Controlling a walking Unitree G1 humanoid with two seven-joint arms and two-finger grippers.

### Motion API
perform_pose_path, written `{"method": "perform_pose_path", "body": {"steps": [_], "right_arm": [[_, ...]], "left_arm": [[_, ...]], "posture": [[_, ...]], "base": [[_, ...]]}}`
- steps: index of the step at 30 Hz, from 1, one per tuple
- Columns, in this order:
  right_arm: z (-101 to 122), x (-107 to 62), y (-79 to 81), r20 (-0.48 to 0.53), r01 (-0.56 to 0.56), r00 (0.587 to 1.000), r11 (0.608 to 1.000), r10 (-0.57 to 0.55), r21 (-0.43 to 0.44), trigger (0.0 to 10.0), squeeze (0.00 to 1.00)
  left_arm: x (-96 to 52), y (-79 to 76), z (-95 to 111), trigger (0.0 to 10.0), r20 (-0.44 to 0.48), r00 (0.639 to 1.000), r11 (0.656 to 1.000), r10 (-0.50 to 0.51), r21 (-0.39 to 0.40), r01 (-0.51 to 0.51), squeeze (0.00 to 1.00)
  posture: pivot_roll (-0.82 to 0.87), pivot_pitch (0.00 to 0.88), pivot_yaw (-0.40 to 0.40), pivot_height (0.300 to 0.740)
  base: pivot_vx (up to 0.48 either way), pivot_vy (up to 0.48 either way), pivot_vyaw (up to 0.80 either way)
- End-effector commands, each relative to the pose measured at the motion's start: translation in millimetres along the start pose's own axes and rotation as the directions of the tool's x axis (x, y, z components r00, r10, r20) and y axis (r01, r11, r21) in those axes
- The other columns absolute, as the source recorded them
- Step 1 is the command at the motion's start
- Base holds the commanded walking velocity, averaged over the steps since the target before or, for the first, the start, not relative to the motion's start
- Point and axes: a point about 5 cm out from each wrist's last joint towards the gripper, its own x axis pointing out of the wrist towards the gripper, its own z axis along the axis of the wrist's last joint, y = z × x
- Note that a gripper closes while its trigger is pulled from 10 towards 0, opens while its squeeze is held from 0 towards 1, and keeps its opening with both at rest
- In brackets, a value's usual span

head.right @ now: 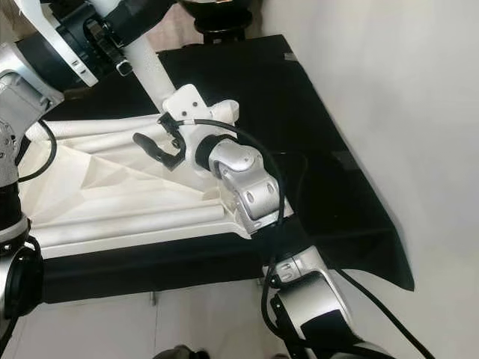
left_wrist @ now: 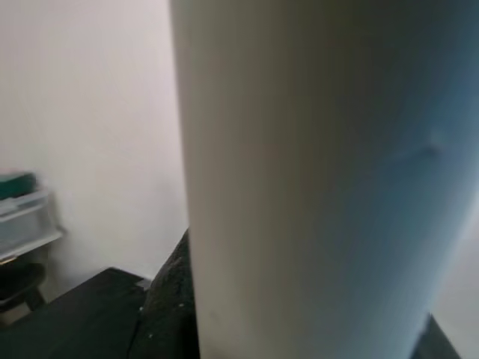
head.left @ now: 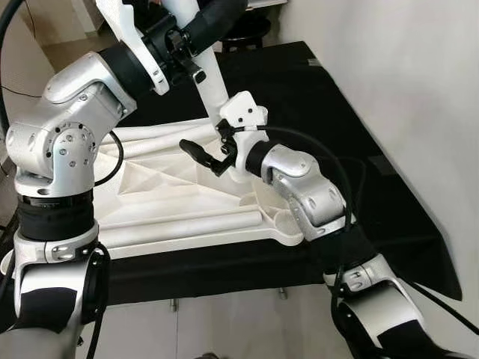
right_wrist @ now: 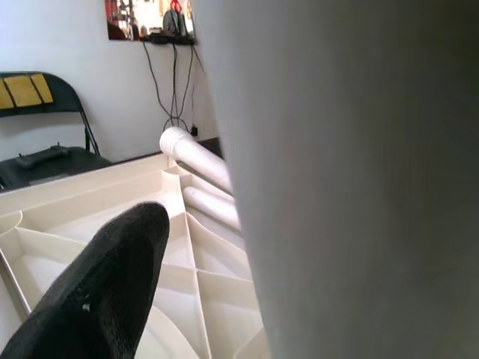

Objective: Building children table

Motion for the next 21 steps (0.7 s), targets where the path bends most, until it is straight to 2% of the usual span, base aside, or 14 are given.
{"method": "perform_pose_path", "body": {"steps": [1, 5, 6, 12, 17, 18, 19, 21], "right_arm": [[-12, 15.2, 28.2, -0.049, -0.096, 0.994, 0.995, 0.098, 0.036, 10.0, 0.0], [-22, 20.7, 34.4, -0.05, -0.086, 0.995, 0.995, 0.089, 0.053, 10.0, 0.0], [-29, 23.9, 37.4, -0.06, -0.073, 0.995, 0.997, 0.075, 0.037, 10.0, 0.0], [-38, 27.8, 37.7, -0.061, -0.038, 0.997, 0.998, 0.04, 0.046, 10.0, 0.0], [-36, 29.4, 36.8, -0.031, -0.039, 0.999, 0.997, 0.041, 0.072, 9.8, 0.0], [-34, 29.6, 36.4, -0.02, -0.04, 0.999, 0.996, 0.042, 0.078, 2.7, 0.0], [-33, 30.1, 35.6, -0.01, -0.037, 0.999, 0.996, 0.038, 0.082, 0.0, 0.0], [-29, 30.7, 33.9, 0.02, -0.036, 0.999, 0.995, 0.035, 0.088, 0.0, 0.0]], "left_arm": [[11.0, -23.9, 22, 0.0, 0.128, 0.978, 0.987, -0.163, 0.007, 0.163, 0.0], [11.3, -25.0, 37, 0.0, 0.16, 0.974, 0.987, -0.163, 0.016, 0.163, 0.0], [5.8, -24.5, 49, 0.0, 0.171, 0.972, 0.987, -0.159, 0.029, 0.157, 0.0], [-2.1, -23.3, 60, 0.0, 0.188, 0.97, 0.988, -0.154, 0.032, 0.151, 0.0], [-1.7, -19.7, 62, 0.0, 0.194, 0.969, 0.988, -0.153, 0.023, 0.151, 0.0], [-0.6, -17.9, 62, 0.0, 0.194, 0.969, 0.988, -0.152, 0.019, 0.151, 0.0], [0.6, -16.4, 61, 0.0, 0.192, 0.97, 0.989, -0.15, 0.015, 0.15, 0.0], [3.1, -13.6, 59, 0.0, 0.191, 0.971, 0.989, -0.146, 0.007, 0.147, 0.0]], "posture": [[0.04, 0.067, 0.097, 0.74], [0.04, 0.067, 0.097, 0.74], [0.04, 0.066, 0.097, 0.74], [0.04, 0.069, 0.095, 0.74], [0.05, 0.072, 0.093, 0.74], [0.04, 0.073, 0.093, 0.74], [0.04, 0.073, 0.093, 0.74], [0.04, 0.072, 0.093, 0.74]], "base": [[0.0, 0.0, 0.0], [0.0, 0.0, 0.0], [0.0, 0.0, 0.0], [0.0, 0.0, 0.0], [0.0, 0.0, 0.0], [0.0, 0.0, 0.0], [0.0, 0.0, 0.0], [0.0, 0.0, 0.0]]}}
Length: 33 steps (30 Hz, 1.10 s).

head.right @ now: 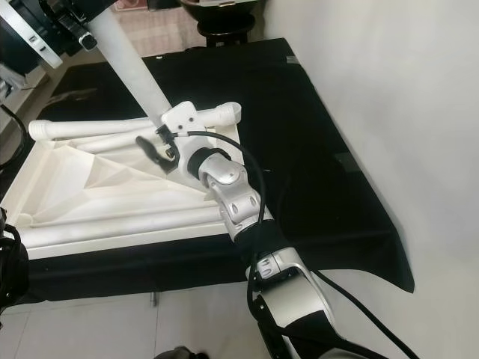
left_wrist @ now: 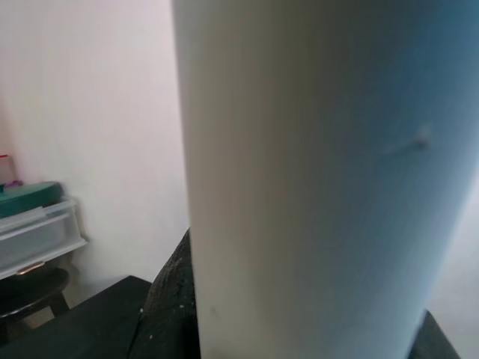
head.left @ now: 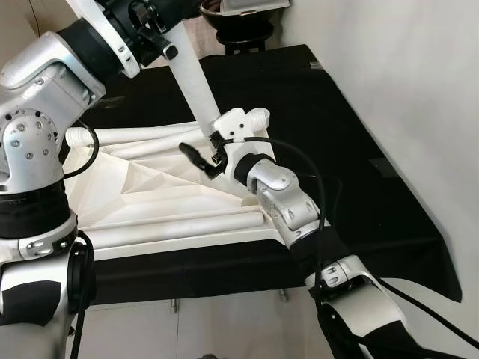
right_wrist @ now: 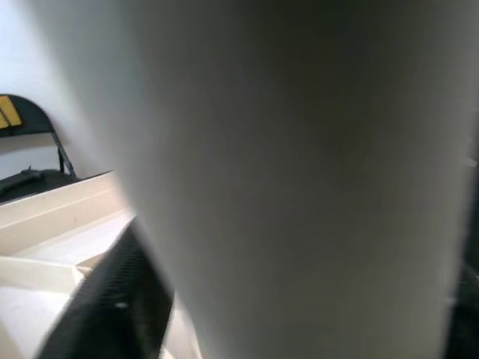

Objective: Building children table

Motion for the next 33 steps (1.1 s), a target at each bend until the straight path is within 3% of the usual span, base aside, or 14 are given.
{"method": "perform_pose_path", "body": {"steps": [1, 13, 14, 16, 17, 20, 21, 24, 26, 27, 30, 33], "right_arm": [[-4, 13.0, 35.0, -0.021, -0.138, 0.99, 0.99, 0.139, 0.031, 0.0, 0.0], [-2, 11.6, 29.4, 0.019, -0.136, 0.991, 0.99, 0.136, 0.029, 0.0, 0.0], [-2, 10.5, 26.8, 0.021, -0.133, 0.991, 0.991, 0.132, 0.026, 0.0, 0.0], [-2, 9.8, 24.8, 0.023, -0.129, 0.991, 0.991, 0.129, 0.024, 0.0, 0.0], [-2, 8.3, 21.3, 0.025, -0.123, 0.992, 0.992, 0.122, 0.022, 0.0, 0.0], [-2, 4.1, 10.9, 0.029, -0.1, 0.995, 0.995, 0.1, 0.026, 0.0, 0.0], [-3, -0.4, 0.9, 0.028, -0.076, 0.997, 0.997, 0.075, 0.027, 0.0, 0.0], [-3, -3.4, -5.6, 0.028, -0.06, 0.998, 0.998, 0.059, 0.027, 0.0, 0.0], [-3, -17.2, -35.9, 0.031, 0.037, 0.999, 0.998, -0.038, 0.051, 0.0, 0.0], [-3, -17.2, -35.9, 0.031, 0.037, 0.999, 0.998, -0.038, 0.051, 0.0, 0.0], [-1, -34.4, -70.9, 0.031, 0.158, 0.987, 0.986, -0.16, 0.061, 0.0, 0.0], [1, -38.3, -78.1, 0.033, 0.183, 0.982, 0.981, -0.185, 0.059, 0.0, 0.0]], "left_arm": [[12.8, -22.9, 29, 0.0, 0.169, 0.968, 0.982, -0.185, 0.009, 0.186, 0.0], [16.0, -22.9, 27, 0.0, 0.162, 0.971, 0.984, -0.176, 0.009, 0.177, 0.0], [15.3, -21.1, 27, 10.0, 0.163, 0.974, 0.987, -0.158, 0.015, 0.157, 0.0], [14.9, -19.7, 28, 10.0, 0.164, 0.976, 0.99, -0.144, 0.018, 0.143, 0.0], [14.0, -17.6, 28, 10.0, 0.167, 0.976, 0.99, -0.138, 0.015, 0.137, 1.0], [10.5, -7.2, 32, 10.0, 0.182, 0.98, 0.997, -0.079, 0.012, 0.078, 1.0], [6.6, 2.7, 36, 10.0, 0.202, 0.979, 1.0, -0.027, -0.008, 0.029, 1.0], [3.8, 9.2, 38, 10.0, 0.215, 0.977, 1.0, 0.009, -0.023, -0.004, 1.0], [-10.1, 20.6, 48, 10.0, 0.278, 0.955, 0.995, 0.104, -0.034, -0.098, 1.0], [-10.1, 20.6, 48, 10.0, 0.278, 0.955, 0.995, 0.104, -0.034, -0.098, 1.0], [-43.8, 27.0, 73, 10.0, 0.356, 0.911, 0.976, 0.207, -0.011, -0.217, 1.0], [-51.8, 24.5, 78, 10.0, 0.37, 0.903, 0.972, 0.218, -0.004, -0.233, 1.0]], "posture": [[0.04, 0.072, 0.093, 0.74], [0.03, 0.077, 0.097, 0.74], [0.03, 0.081, 0.096, 0.74], [0.03, 0.081, 0.096, 0.74], [0.03, 0.085, 0.095, 0.74], [0.03, 0.091, 0.093, 0.74], [0.02, 0.097, 0.094, 0.74], [0.02, 0.097, 0.094, 0.74], [0.02, 0.112, 0.09, 0.74], [0.02, 0.112, 0.09, 0.74], [0.01, 0.125, 0.081, 0.74], [0.01, 0.131, 0.076, 0.74]], "base": [[0.0, 0.0, 0.0], [0.0, 0.0, 0.0], [0.0, 0.0, 0.0], [0.0, 0.0, 0.0], [0.0, 0.0, 0.0], [0.0, 0.0, 0.0], [0.0, 0.0, 0.0], [0.0, 0.0, 0.0], [0.0, 0.0, 0.0], [0.0, 0.0, 0.0], [0.0, 0.0, 0.0], [0.0, 0.0, 0.0]]}}
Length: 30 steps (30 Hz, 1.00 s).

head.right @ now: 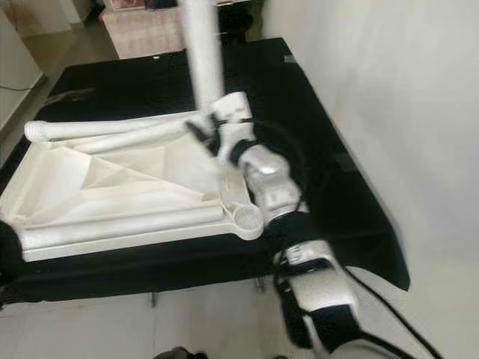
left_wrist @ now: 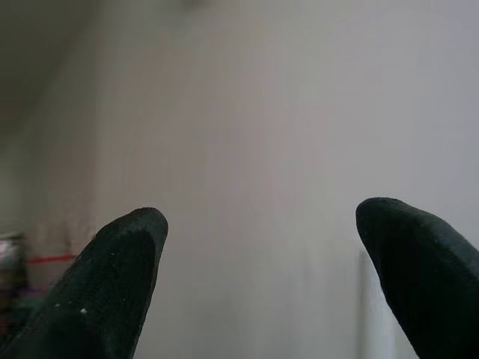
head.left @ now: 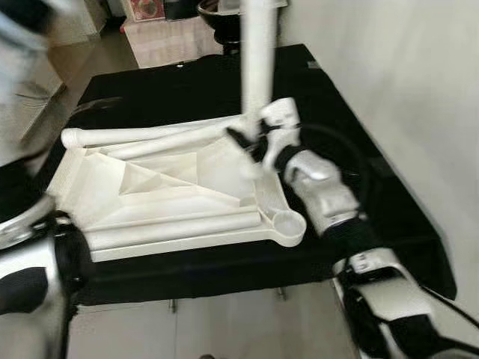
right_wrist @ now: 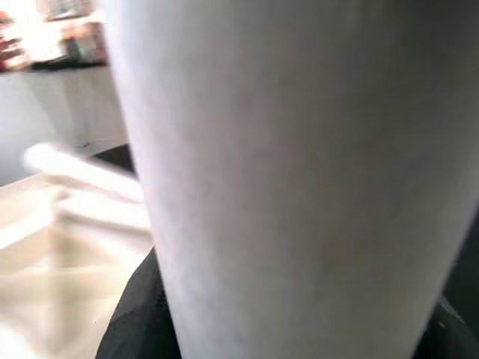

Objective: Building children table

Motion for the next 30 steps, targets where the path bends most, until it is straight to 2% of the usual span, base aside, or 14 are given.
{"method": "perform_pose_path", "body": {"steps": [1, 2, 4, 5, 6, 8, 9, 11, 12, 14, 18, 20, 26, 30], "right_arm": [[6, 3.6, 0.4, 0.016, 0.002, 1.0, 1.0, -0.003, 0.017, 0.0, 0.0], [10, 0.0, -10.4, 0.023, 0.036, 0.999, 0.999, -0.037, 0.018, 0.0, 0.0], [18, -7.4, -22.4, 0.048, 0.048, 0.998, 0.999, -0.049, 0.025, 7.6, 0.0], [18, -7.4, -22.4, 0.048, 0.048, 0.998, 0.999, -0.049, 0.025, 7.6, 0.0], [24, -12.7, -20.8, 0.083, -0.018, 0.996, 0.999, 0.013, 0.05, 10.0, 0.0], [33, -24.4, -12.5, 0.139, -0.171, 0.977, 0.984, 0.162, 0.058, 10.0, 0.0], [33, -24.4, -12.5, 0.139, -0.171, 0.977, 0.984, 0.162, 0.058, 10.0, 0.0], [35, -43.9, -0.6, 0.146, -0.35, 0.926, 0.937, 0.347, -0.006, 10.0, 0.0], [35, -43.9, -0.6, 0.146, -0.35, 0.926, 0.937, 0.347, -0.006, 10.0, 0.0], [29, -64.0, 8.6, 0.1, -0.489, 0.865, 0.871, 0.491, -0.048, 10.0, 0.0], [22, -80.9, 20.0, 0.029, -0.614, 0.786, 0.786, 0.617, -0.075, 10.0, 0.0], [14, -83.9, 26.4, -0.025, -0.651, 0.758, 0.755, 0.651, -0.083, 10.0, 0.0], [10, -87.0, 28.8, -0.054, -0.677, 0.736, 0.735, 0.675, -0.038, 10.0, 0.0], [7, -85.4, 26.0, -0.06, -0.67, 0.742, 0.742, 0.668, -0.022, 10.0, 0.0]], "left_arm": [[-10.5, -3.8, 15, 10.0, 0.016, 1.0, 1.0, 0.008, 0.03, -0.009, 1.0], [-22.9, -4.7, 14, 10.0, -0.015, 0.999, 0.998, 0.043, 0.054, -0.043, 1.0], [-51.5, -5.6, -8, 10.0, -0.15, 0.979, 0.988, 0.135, 0.1, -0.121, 1.0], [-51.5, -5.6, -8, 10.0, -0.15, 0.979, 0.988, 0.135, 0.1, -0.121, 1.0], [-73.5, -9.3, -35, 10.0, -0.263, 0.947, 0.982, 0.184, 0.1, -0.163, 0.03], [-109.0, -22.8, -75, 10.0, -0.427, 0.875, 0.974, 0.227, 0.082, -0.213, 0.0], [-109.0, -22.8, -75, 10.0, -0.427, 0.875, 0.974, 0.227, 0.082, -0.213, 0.0], [-148.3, -49.6, -114, 10.0, -0.592, 0.776, 0.971, 0.219, 0.055, -0.232, 0.0], [-148.3, -49.6, -114, 10.0, -0.592, 0.776, 0.971, 0.219, 0.055, -0.232, 0.0], [-174.5, -78.1, -136, 10.0, -0.683, 0.699, 0.965, 0.21, 0.029, -0.262, 0.0], [-185.3, -109.1, -150, 10.0, -0.733, 0.657, 0.953, 0.176, -0.041, -0.301, 0.0], [-197.1, -127.3, -158, 10.0, -0.799, 0.591, 0.969, 0.114, -0.042, -0.244, 0.0], [-222.9, -148.1, -162, 10.0, -0.878, 0.478, 0.997, 0.029, -0.009, -0.076, 0.0], [-228.2, -154.9, -158, 10.0, -0.882, 0.472, 1.0, -0.006, -0.003, 0.006, 0.0]], "posture": [[0.01, 0.134, 0.074, 0.74], [0.01, 0.144, 0.07, 0.74], [0.01, 0.152, 0.068, 0.74], [0.01, 0.152, 0.068, 0.74], [0.01, 0.168, 0.07, 0.74], [0.01, 0.187, 0.07, 0.74], [0.01, 0.187, 0.07, 0.74], [0.0, 0.203, 0.066, 0.74], [0.0, 0.203, 0.066, 0.74], [0.0, 0.224, 0.07, 0.74], [0.0, 0.246, 0.074, 0.74], [0.01, 0.279, 0.075, 0.74], [0.01, 0.325, 0.082, 0.74], [0.01, 0.353, 0.089, 0.74]], "base": [[0.0, 0.0, 0.0], [0.0, 0.0, 0.0], [0.0, 0.0, 0.0], [0.0, 0.0, 0.0], [0.0, 0.0, 0.0], [0.0, 0.0, 0.0], [0.0, 0.0, 0.0], [0.0, 0.0, 0.0], [0.0, 0.0, 0.0], [0.0, 0.0, 0.0], [0.0, 0.0, 0.0], [0.0, 0.0, 0.0], [0.0, 0.0, 0.0], [0.0, 0.0, 0.0]]}}
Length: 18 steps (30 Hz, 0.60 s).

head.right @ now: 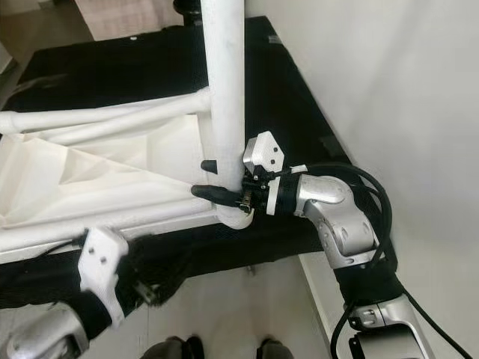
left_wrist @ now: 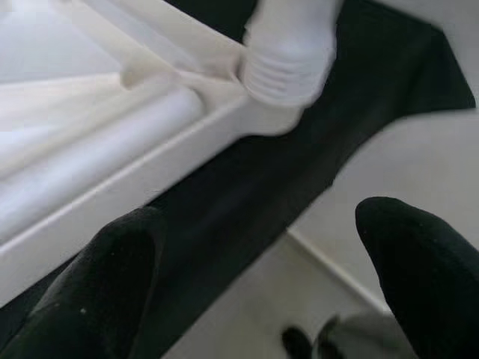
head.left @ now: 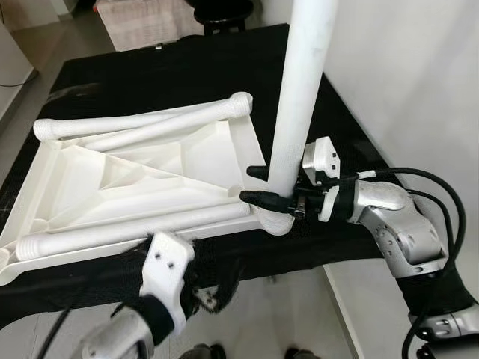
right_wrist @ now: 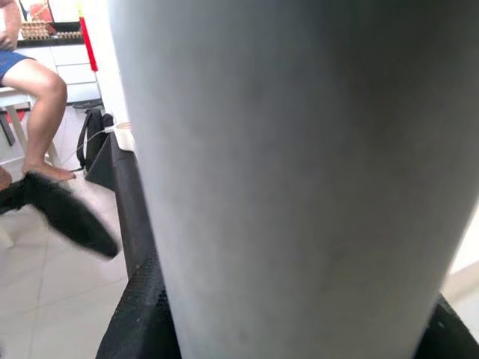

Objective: Building children table

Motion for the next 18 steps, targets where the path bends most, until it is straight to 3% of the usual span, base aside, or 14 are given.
{"method": "perform_pose_path", "body": {"steps": [1, 5, 11, 18], "right_arm": [[-3, 3.3, 0.6, -0.007, -0.015, 1.0, 1.0, 0.015, 0.019, 10.0, 0.0], [3, 4.0, -3.3, 0.011, -0.006, 1.0, 1.0, 0.005, 0.027, 10.0, 0.0], [17, -1.8, -8.0, 0.05, -0.055, 0.997, 0.998, 0.054, 0.007, 10.0, 0.0], [23, -3.8, -2.4, 0.05, -0.122, 0.991, 0.992, 0.123, -0.021, 10.0, 0.0]], "left_arm": [[-4.8, -2.3, 3, 10.0, 0.021, 1.0, 0.996, 0.012, 0.091, -0.014, 0.0], [-9.4, -0.8, 4, 10.0, 0.033, 0.997, 0.985, 0.076, 0.15, -0.08, 0.0], [-24.9, -13.7, 2, 10.0, -0.002, 0.999, 0.968, 0.038, 0.247, -0.037, 0.0], [-34.4, -18.4, -3, 10.0, 0.016, 0.997, 0.967, 0.076, 0.245, -0.077, 0.0]], "posture": [[0.01, 0.37, 0.095, 0.74], [0.02, 0.395, 0.108, 0.74], [0.03, 0.434, 0.119, 0.74], [0.05, 0.451, 0.129, 0.74]], "base": [[0.0, 0.0, 0.0], [0.0, 0.0, 0.0], [0.0, 0.0, 0.0], [0.0, 0.0, 0.0]]}}
